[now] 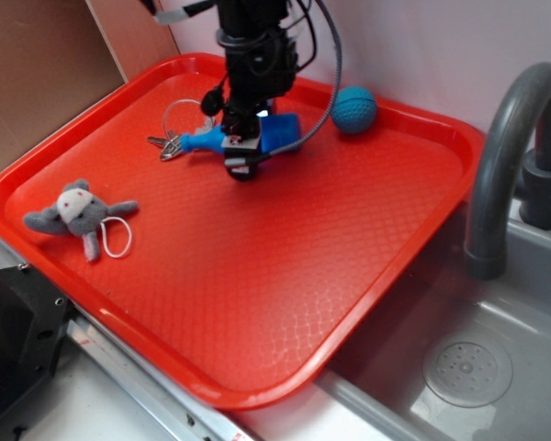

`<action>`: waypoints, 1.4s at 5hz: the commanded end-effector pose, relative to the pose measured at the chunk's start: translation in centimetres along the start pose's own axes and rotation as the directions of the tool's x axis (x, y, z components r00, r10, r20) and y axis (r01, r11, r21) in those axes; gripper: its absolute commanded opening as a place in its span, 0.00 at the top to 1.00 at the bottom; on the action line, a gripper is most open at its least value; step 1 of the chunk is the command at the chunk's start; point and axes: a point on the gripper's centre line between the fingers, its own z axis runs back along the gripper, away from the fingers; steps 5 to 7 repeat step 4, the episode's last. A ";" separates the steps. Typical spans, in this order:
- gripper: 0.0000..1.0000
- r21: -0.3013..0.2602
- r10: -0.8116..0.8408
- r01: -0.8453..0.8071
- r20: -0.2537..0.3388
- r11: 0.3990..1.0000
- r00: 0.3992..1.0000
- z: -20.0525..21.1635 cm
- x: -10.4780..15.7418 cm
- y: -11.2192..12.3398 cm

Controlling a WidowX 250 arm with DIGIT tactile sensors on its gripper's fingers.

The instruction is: Grab the blue bottle.

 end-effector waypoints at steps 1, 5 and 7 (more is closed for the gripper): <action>1.00 -0.012 0.461 -0.470 0.224 0.882 0.859 10.9 -3.6 -2.6; 0.65 -0.196 0.814 -0.790 0.144 0.581 0.562 14.7 -6.3 -5.2; 0.65 -0.196 0.814 -0.790 0.144 0.581 0.562 14.7 -6.3 -5.2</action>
